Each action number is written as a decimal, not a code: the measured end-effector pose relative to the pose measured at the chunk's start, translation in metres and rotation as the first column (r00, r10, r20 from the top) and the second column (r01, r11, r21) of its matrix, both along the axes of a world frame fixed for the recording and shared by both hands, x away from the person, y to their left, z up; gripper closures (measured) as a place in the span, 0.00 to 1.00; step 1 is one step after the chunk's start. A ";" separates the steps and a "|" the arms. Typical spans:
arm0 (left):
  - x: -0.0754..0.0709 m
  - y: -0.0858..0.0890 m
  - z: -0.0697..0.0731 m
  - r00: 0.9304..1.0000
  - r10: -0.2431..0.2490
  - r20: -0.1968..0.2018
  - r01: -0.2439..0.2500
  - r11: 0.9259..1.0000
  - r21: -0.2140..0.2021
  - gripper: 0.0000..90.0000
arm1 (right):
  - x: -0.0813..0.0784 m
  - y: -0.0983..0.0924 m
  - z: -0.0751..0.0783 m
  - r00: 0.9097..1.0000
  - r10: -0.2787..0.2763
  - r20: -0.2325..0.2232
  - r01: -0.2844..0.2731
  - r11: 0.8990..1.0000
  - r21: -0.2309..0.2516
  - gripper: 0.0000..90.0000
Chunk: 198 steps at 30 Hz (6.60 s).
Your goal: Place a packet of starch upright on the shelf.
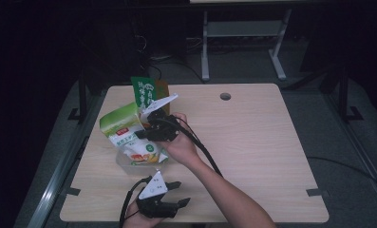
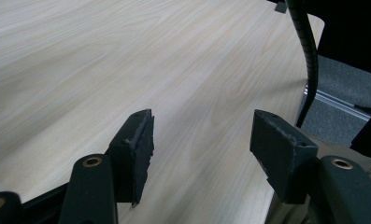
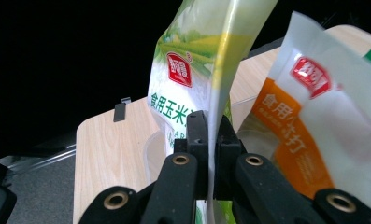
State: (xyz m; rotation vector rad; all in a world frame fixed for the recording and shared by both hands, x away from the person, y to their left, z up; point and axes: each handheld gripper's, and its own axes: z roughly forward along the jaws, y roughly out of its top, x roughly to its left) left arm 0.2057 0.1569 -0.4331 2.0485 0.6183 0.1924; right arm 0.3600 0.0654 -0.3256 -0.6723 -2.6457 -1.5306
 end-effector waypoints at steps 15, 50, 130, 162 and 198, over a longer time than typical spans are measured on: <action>-0.002 0.001 -0.002 1.000 0.007 -0.009 -0.008 1.000 -0.012 0.43 | 0.003 0.021 -0.032 0.999 0.015 -0.045 -0.014 1.000 0.010 0.98; 0.002 -0.003 -0.006 1.000 0.009 -0.026 -0.010 1.000 -0.014 0.42 | 0.002 -0.025 -0.048 0.998 0.036 -0.052 -0.042 0.991 -0.125 0.97; 0.031 -0.024 -0.002 0.999 0.029 0.036 -0.031 0.998 0.058 0.33 | -0.006 -0.234 -0.057 0.976 -0.150 -0.157 0.137 0.987 -0.089 0.44; 0.039 -0.022 -0.005 0.995 0.070 0.068 -0.074 0.995 0.060 0.33 | -0.034 -0.303 -0.093 0.937 -0.265 -0.228 0.259 0.964 -0.059 0.42; 0.037 -0.022 -0.008 0.995 0.064 0.074 -0.069 0.995 0.076 0.31 | -0.087 -0.358 -0.117 0.902 -0.352 -0.250 0.357 0.934 -0.028 0.42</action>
